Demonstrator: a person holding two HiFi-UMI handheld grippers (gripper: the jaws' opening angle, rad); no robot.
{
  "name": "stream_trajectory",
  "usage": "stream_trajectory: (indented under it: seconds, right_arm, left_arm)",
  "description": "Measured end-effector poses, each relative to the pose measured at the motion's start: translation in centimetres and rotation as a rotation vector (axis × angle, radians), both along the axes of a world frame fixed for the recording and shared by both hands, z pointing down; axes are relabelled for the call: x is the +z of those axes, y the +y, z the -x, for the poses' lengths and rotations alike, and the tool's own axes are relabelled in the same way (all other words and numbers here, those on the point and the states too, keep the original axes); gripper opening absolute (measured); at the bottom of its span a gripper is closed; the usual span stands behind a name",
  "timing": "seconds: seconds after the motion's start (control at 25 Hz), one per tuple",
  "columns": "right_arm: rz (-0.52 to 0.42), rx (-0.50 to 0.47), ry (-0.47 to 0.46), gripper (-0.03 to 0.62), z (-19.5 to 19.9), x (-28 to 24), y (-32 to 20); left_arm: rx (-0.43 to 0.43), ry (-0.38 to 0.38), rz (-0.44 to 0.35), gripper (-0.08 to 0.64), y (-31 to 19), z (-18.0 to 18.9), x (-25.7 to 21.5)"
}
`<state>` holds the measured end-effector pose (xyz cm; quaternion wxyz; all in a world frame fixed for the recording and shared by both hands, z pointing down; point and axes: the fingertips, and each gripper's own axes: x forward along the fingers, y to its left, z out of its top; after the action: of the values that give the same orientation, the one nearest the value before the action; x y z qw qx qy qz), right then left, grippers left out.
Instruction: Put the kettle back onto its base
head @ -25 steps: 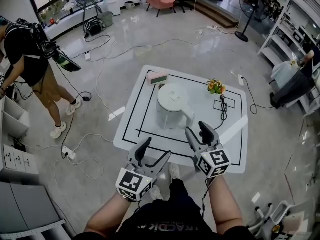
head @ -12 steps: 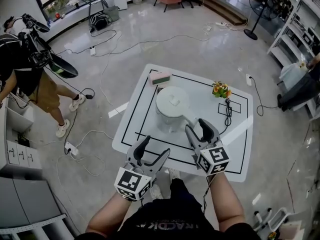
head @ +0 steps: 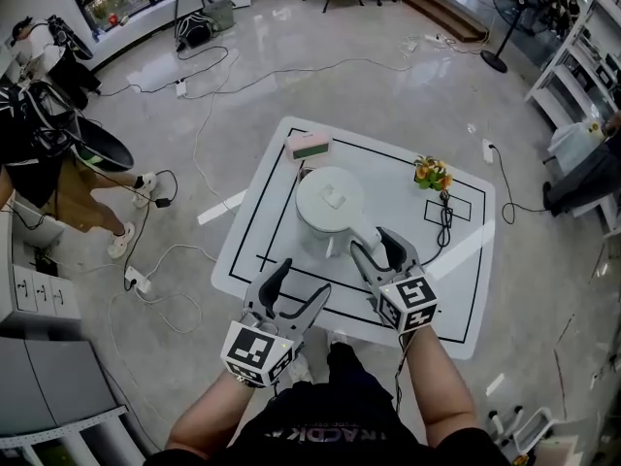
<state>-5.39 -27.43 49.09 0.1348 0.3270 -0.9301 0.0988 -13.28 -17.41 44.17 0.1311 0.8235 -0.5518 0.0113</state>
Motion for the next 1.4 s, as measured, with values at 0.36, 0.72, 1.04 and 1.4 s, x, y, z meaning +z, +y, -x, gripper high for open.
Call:
stream_trajectory:
  seconds: [0.36, 0.72, 1.04, 1.4]
  right_arm:
    - [0.038, -0.110, 0.086, 0.216, 1.8, 2.2, -0.8]
    - [0.019, -0.170, 0.147, 0.147, 2.1, 3.3, -0.6]
    - [-0.045, -0.175, 0.129, 0.120, 2.5, 3.0, -0.3]
    - [-0.071, -0.160, 0.090, 0.112, 2.7, 2.6, -0.2]
  left_arm:
    - [-0.044, 0.006, 0.021, 0.311, -0.8, 0.4, 0.6]
    - [-0.082, 0.012, 0.033, 0.311, -1.6, 0.8, 1.3]
    - [-0.094, 0.016, 0.044, 0.311, -2.2, 0.9, 1.5]
    - [-0.118, 0.009, 0.051, 0.310, -2.1, 1.7, 1.7]
